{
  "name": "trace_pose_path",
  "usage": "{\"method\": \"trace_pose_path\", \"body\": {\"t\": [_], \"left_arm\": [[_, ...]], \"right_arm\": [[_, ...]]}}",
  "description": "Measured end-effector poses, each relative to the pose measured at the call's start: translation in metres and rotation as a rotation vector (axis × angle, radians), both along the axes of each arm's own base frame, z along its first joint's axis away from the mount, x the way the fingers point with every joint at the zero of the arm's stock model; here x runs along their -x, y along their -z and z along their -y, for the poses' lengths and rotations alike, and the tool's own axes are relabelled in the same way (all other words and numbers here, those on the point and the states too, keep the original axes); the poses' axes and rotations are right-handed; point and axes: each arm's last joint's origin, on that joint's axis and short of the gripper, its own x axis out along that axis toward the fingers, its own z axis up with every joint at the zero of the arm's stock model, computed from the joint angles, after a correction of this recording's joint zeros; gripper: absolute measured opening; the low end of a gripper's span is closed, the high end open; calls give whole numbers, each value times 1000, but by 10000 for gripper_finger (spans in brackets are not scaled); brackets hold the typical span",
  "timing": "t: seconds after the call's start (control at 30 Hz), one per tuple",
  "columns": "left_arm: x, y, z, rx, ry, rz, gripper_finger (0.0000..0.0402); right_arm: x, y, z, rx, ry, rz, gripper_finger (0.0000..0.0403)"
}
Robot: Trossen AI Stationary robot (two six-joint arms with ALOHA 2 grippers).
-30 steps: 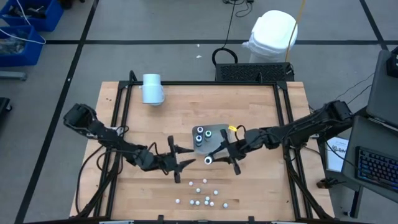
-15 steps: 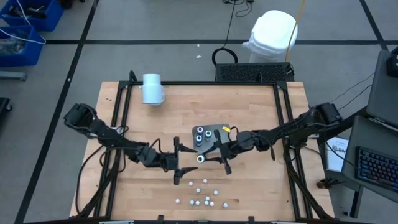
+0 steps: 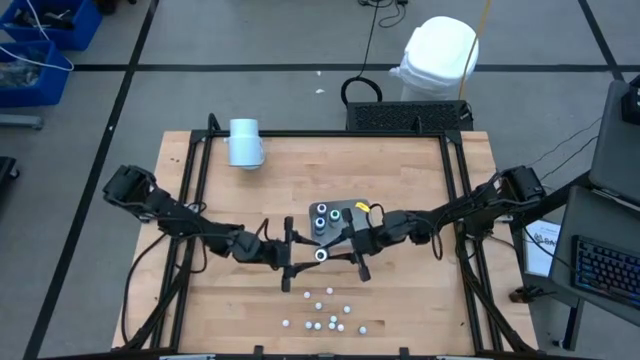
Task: Pick & Place food coloring
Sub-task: Put the large black food coloring bottle into the gray bin
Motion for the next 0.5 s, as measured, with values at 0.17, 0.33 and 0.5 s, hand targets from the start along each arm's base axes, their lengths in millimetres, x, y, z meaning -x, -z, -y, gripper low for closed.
{"method": "trace_pose_path", "body": {"t": [0.17, 0.33, 0.5], "left_arm": [[-2, 0, -2, 32, 91, -3, 243], [-2, -1, -3, 48, 86, 0, 259], [-4, -3, -6, 58, 73, 27, 237]], "right_arm": [[1, -6, -1, -13, -56, 56, 89], [1, -8, -2, -29, -77, 81, 89], [-1, -5, -2, -30, -74, 83, 89]]}}
